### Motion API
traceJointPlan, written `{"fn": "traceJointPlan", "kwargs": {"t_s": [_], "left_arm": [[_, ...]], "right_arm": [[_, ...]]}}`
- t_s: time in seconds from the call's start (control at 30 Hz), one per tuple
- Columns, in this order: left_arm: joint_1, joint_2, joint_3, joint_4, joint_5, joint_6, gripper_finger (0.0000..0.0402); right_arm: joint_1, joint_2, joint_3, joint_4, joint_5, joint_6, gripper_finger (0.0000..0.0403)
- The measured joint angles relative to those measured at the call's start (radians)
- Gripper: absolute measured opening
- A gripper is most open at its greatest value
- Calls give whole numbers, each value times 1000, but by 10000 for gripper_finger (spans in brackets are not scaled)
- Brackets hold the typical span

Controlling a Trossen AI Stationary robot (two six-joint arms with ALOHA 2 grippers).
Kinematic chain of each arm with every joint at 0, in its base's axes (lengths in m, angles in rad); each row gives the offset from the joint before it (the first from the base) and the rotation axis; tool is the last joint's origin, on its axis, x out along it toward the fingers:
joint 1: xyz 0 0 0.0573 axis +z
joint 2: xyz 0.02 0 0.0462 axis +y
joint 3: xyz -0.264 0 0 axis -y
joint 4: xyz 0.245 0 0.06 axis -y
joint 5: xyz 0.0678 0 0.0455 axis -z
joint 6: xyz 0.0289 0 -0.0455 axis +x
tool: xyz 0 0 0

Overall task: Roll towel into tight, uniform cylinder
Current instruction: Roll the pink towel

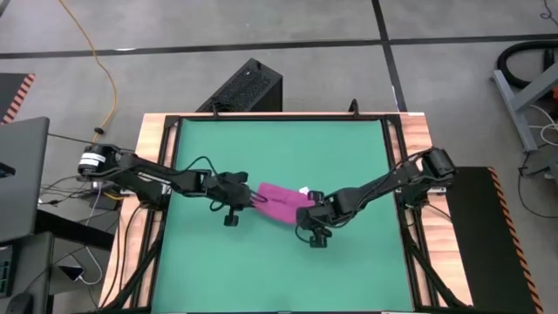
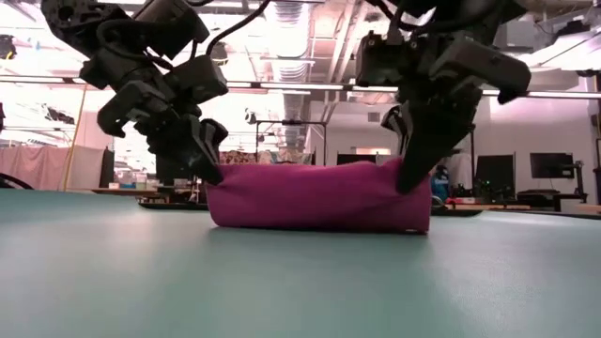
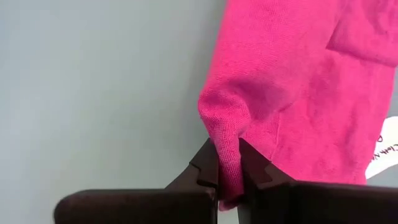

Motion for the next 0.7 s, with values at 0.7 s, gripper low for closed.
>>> {"fn": "traceJointPlan", "kwargs": {"t_s": [0.7], "left_arm": [[216,51,2,41,213,-96,0]], "right_arm": [[-156,-2,-23,-17,-192,84,32]]}}
